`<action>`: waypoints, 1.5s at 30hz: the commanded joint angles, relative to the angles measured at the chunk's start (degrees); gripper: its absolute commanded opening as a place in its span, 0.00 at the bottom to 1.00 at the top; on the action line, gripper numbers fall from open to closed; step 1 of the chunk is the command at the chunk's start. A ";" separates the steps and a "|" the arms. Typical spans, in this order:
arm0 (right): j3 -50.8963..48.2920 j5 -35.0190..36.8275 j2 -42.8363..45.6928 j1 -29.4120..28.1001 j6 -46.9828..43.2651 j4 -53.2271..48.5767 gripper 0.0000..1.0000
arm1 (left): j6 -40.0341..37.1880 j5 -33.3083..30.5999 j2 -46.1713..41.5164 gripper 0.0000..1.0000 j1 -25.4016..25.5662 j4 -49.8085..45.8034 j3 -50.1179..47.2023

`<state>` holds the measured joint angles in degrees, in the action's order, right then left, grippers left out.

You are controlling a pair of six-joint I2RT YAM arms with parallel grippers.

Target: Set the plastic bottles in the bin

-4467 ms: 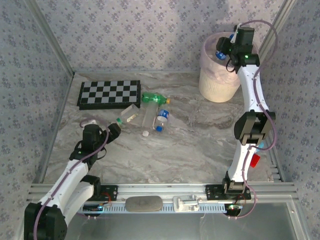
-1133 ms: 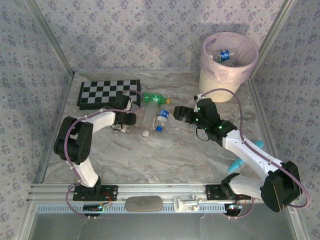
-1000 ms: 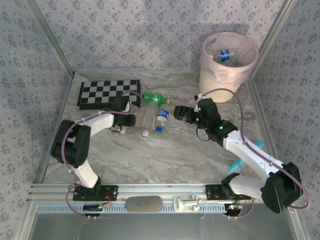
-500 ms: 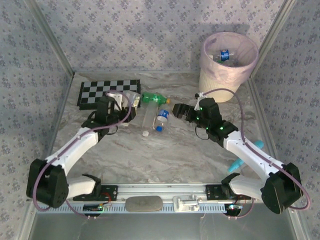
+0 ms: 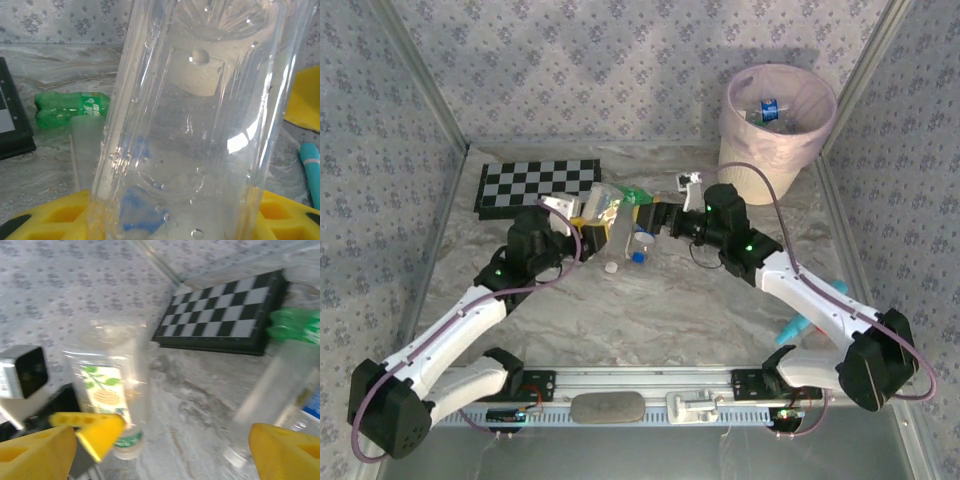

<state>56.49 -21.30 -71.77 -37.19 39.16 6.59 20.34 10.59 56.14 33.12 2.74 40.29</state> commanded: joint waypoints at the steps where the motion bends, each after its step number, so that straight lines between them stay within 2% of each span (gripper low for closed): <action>1: 2.57 -2.78 -1.66 -1.13 -1.54 1.22 0.90 | -2.13 -2.00 0.08 0.35 2.30 3.09 -0.17; 10: 4.33 -2.78 -5.95 -2.80 -1.01 1.68 0.87 | -4.72 -4.89 3.40 0.35 7.49 3.10 2.13; 19: 4.57 -3.57 -7.53 -2.71 -0.57 1.10 0.66 | -6.01 -8.01 3.81 0.36 9.90 2.62 1.70; 29: 5.08 -3.68 -9.44 -2.30 0.22 0.97 0.68 | -8.08 -9.88 3.30 0.38 11.30 3.19 1.02; 32: 5.55 -4.23 -9.98 -2.27 0.07 0.56 0.62 | -8.04 -10.28 2.93 0.39 11.43 3.49 0.50; 35: 5.65 -4.45 -10.15 -2.28 -0.37 0.52 0.54 | -7.81 -10.95 2.28 0.47 11.43 3.76 -0.03; 42: 4.83 -1.93 -8.31 -0.08 -2.73 -2.55 0.51 | -6.99 -13.97 -0.21 0.78 11.36 4.55 -1.43; 45: 3.92 0.13 -5.81 2.28 -5.48 -5.27 0.50 | -6.20 -16.28 -1.09 0.86 11.27 4.20 -1.75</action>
<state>60.47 -23.77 -80.77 -36.99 37.21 4.71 13.91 -3.03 56.90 44.05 4.29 38.85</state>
